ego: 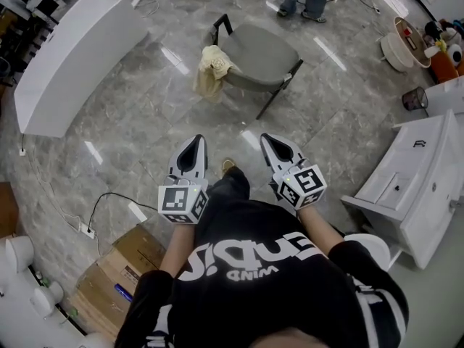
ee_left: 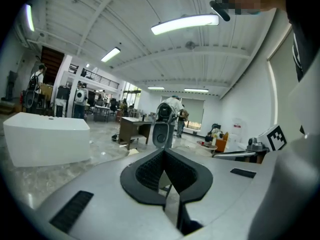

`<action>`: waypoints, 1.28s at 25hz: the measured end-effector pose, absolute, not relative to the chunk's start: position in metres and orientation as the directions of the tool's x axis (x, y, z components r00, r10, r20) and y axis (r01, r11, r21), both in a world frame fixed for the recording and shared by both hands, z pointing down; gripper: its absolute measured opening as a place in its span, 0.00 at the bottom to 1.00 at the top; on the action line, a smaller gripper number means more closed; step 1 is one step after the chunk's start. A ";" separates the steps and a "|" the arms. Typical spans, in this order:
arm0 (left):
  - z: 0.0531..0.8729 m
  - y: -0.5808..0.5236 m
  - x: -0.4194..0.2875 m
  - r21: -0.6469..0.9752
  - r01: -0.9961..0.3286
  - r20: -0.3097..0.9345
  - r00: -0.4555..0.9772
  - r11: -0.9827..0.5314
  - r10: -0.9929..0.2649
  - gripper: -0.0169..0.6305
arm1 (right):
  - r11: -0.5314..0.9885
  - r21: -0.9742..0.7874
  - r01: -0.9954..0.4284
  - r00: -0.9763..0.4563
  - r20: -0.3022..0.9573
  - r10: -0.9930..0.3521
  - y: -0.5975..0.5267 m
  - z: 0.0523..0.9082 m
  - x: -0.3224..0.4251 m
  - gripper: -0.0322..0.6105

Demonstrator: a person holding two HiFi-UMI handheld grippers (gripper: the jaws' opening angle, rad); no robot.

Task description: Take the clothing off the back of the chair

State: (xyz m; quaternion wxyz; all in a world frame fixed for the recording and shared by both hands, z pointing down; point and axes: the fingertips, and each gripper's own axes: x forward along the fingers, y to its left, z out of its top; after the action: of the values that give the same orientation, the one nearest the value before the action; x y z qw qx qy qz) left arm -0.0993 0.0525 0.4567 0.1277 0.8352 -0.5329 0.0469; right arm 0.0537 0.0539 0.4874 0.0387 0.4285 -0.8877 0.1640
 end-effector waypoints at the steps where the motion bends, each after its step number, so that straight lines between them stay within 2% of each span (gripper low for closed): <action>1: 0.456 0.040 -0.103 0.165 -0.902 0.214 0.428 -0.399 -0.878 0.05 | 0.582 -0.256 -0.772 -0.632 0.208 -0.746 0.042 0.485 0.050 0.07; 17: 0.447 -0.080 -0.117 0.166 -0.877 0.198 0.478 -0.452 -0.855 0.05 | 0.564 -0.231 -0.793 -0.607 0.219 -0.764 -0.079 0.469 0.040 0.07; 27: 0.441 -0.114 -0.103 0.167 -0.897 0.169 0.436 -0.410 -0.884 0.05 | 0.640 -0.213 -0.738 -0.674 0.200 -0.711 -0.130 0.457 0.047 0.07; 28: 0.439 -0.117 -0.100 0.171 -0.896 0.161 0.435 -0.409 -0.886 0.06 | 0.650 -0.210 -0.730 -0.683 0.198 -0.703 -0.134 0.455 0.048 0.07; 29: 0.438 -0.120 -0.097 0.175 -0.896 0.154 0.435 -0.408 -0.887 0.13 | 0.660 -0.207 -0.722 -0.691 0.197 -0.695 -0.138 0.454 0.050 0.07; 31: 0.439 -0.127 -0.091 0.177 -0.896 0.144 0.433 -0.407 -0.890 0.33 | 0.675 -0.206 -0.709 -0.705 0.195 -0.682 -0.145 0.454 0.053 0.07; 32: 0.441 -0.130 -0.088 0.175 -0.897 0.144 0.431 -0.406 -0.891 0.38 | 0.681 -0.207 -0.703 -0.711 0.195 -0.676 -0.148 0.455 0.055 0.07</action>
State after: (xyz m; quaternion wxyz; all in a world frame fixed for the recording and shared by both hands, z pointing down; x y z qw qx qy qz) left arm -0.0880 -0.1298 0.4414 0.1131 0.8382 -0.5333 0.0139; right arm 0.0550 -0.1484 0.4549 0.0512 0.3765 -0.9152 0.1339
